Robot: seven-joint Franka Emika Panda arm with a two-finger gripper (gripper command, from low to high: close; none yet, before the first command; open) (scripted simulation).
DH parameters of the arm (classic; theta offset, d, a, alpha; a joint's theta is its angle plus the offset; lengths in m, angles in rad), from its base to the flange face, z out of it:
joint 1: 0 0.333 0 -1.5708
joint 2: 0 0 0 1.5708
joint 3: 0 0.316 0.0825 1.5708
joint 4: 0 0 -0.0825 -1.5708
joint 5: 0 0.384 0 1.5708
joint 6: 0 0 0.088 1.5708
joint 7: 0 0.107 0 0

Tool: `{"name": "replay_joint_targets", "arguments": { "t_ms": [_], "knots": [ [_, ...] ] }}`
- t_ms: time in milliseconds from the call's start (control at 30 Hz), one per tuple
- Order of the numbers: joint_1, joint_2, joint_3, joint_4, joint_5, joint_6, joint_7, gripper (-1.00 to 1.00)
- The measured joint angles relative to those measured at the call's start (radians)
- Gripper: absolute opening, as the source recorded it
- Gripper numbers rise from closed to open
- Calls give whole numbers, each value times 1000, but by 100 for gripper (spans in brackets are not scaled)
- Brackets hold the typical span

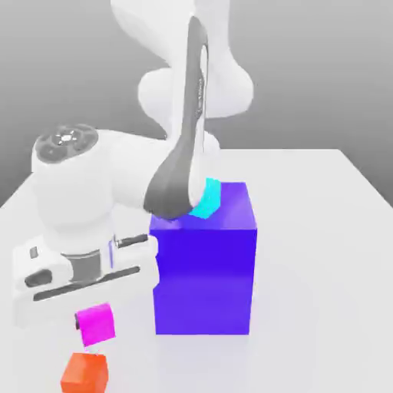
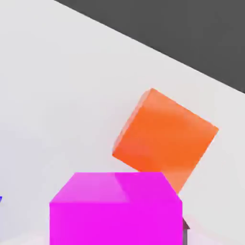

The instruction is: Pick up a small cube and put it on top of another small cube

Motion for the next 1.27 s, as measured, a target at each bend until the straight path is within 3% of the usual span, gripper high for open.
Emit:
{"name": "replay_joint_targets", "arguments": {
  "t_ms": [567,933,1267],
  "knots": [
    [-244,-431,-179,-370,-391,51,-780,-100],
    [-63,-294,-286,-368,-74,149,-1041,-100],
    [-19,-133,-251,-367,239,280,-1260,-100]
  ]
}}
